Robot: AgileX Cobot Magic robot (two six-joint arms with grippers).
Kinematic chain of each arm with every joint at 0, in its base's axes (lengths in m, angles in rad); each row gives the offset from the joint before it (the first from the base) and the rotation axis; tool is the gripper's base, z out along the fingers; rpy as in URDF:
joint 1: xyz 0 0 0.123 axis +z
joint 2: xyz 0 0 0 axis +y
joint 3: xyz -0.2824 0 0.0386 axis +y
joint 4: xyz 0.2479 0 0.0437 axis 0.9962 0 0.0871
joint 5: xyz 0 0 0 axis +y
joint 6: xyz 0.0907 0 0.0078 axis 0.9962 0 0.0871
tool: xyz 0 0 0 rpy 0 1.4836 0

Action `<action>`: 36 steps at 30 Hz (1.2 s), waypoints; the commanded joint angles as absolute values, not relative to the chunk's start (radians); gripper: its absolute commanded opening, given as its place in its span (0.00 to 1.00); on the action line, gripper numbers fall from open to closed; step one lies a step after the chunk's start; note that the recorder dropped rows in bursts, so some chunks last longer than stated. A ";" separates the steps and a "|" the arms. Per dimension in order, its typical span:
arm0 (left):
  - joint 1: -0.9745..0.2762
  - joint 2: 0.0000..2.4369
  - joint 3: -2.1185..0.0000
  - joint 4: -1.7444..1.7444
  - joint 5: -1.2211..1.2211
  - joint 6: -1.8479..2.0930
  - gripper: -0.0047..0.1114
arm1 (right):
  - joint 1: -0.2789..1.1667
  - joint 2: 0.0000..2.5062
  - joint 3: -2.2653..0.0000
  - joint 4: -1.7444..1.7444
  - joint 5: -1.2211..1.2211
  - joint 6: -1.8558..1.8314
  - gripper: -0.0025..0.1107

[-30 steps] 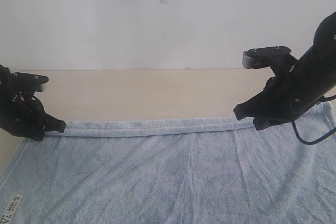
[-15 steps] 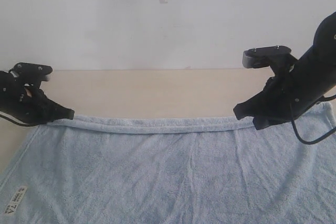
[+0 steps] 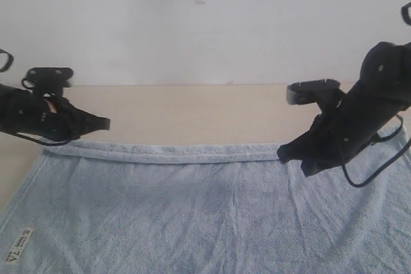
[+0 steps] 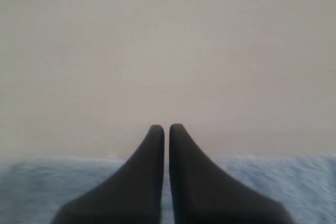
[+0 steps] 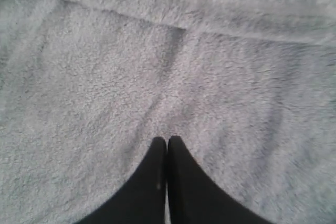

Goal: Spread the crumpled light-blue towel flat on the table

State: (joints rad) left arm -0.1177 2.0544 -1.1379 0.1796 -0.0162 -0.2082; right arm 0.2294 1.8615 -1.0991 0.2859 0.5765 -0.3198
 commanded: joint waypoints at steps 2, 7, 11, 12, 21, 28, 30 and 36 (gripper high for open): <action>-0.304 2.048 -1.141 0.346 0.016 -0.137 0.08 | 0.231 1.977 -1.184 0.424 0.580 -0.423 0.02; -0.440 2.050 -1.139 0.432 0.028 -0.077 0.08 | 0.231 2.009 -1.221 0.519 0.546 -0.526 0.02; -0.452 2.081 -1.139 0.424 0.011 -0.063 0.08 | 0.231 2.060 -1.254 0.563 0.529 -0.563 0.02; -0.450 2.086 -1.139 0.424 0.013 -0.063 0.08 | 0.231 2.069 -1.262 0.563 0.529 -0.563 0.02; -0.446 2.155 -1.141 0.430 -0.102 -0.050 0.08 | 0.231 2.086 -1.311 0.563 0.403 -0.575 0.02; -0.380 2.152 -1.141 0.423 -0.036 -0.050 0.08 | 0.229 2.054 -1.311 0.523 0.412 -0.631 0.02; -0.358 2.141 -1.141 0.423 -0.034 -0.050 0.08 | 0.212 2.013 -1.311 0.402 0.379 -0.540 0.02; -0.361 2.062 -1.141 0.423 -0.054 -0.055 0.08 | 0.081 1.964 -1.311 0.341 0.444 -0.338 0.02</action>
State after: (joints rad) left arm -0.3635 2.1036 -1.1398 0.4268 -0.0597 -0.0525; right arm 0.1448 1.9816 -1.3045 0.3659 0.3989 -0.4195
